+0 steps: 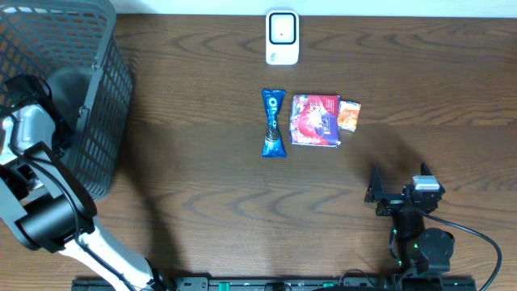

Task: Scan the item barcode
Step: 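Reach the left gripper into the basket and grasp the green wipes pack, then lift the green wipes pack and carry it past the scanner, left gripper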

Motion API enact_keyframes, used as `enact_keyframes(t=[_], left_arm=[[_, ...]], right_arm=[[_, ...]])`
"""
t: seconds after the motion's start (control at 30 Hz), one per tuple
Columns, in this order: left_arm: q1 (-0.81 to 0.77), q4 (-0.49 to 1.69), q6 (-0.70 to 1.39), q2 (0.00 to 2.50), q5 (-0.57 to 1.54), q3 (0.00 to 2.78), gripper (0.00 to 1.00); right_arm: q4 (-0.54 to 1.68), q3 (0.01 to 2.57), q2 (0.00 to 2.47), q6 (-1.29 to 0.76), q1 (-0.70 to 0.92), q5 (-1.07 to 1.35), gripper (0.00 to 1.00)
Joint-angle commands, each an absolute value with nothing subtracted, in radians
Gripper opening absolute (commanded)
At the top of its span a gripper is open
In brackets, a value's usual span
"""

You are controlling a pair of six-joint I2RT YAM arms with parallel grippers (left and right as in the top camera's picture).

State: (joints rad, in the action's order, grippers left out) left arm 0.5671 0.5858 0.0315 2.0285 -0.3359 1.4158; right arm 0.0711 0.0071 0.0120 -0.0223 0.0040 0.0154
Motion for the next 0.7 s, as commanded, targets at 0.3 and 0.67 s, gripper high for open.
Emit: enact_keyframes(t=[0.3, 0.67], left_arm=[[0.573, 0.609, 0.043, 1.992, -0.300, 1.366, 0.07], [0.522, 0.544, 0.274, 1.498, -0.244, 1.395, 0.07]], right_arm=[[0.075, 0.005, 0.006, -0.036, 0.007, 0.024, 0.99], [0.075, 0.005, 0.006, -0.036, 0.007, 0.024, 0.99]])
